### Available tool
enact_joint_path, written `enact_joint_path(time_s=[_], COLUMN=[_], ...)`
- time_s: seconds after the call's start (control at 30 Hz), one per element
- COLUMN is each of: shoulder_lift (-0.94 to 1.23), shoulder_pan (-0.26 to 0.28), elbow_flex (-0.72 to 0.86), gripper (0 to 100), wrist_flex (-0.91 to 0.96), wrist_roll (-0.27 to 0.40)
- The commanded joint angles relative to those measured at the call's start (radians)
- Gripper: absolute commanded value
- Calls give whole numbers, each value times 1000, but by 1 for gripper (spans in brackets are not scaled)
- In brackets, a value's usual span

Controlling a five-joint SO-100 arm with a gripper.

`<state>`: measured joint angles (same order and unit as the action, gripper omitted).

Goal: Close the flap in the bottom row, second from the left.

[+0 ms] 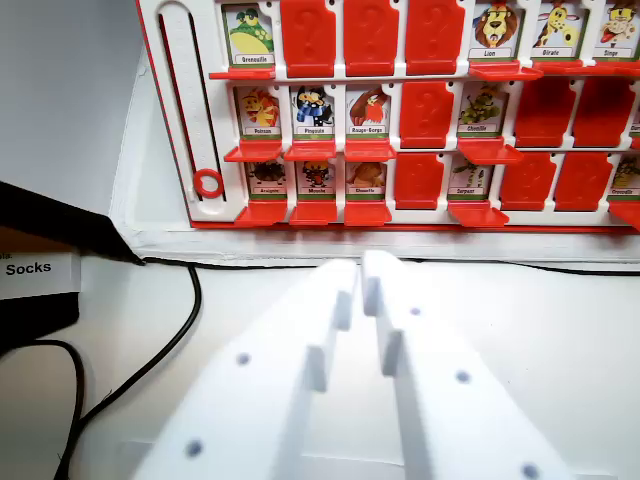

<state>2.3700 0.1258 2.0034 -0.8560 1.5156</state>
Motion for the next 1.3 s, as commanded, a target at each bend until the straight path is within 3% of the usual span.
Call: enact_joint_path(time_s=[0.0,0.17,0.43,0.67,1.27], shoulder_lift=[15,-37,-210,-383,-684], shoulder_pan=[29,66,61,74,58], elbow_flex=[83,215,374,348,86], gripper=[0,0,0,0,0], wrist_flex=[158,287,545,634,676], wrist_roll=[6,-17,-15,-17,-29])
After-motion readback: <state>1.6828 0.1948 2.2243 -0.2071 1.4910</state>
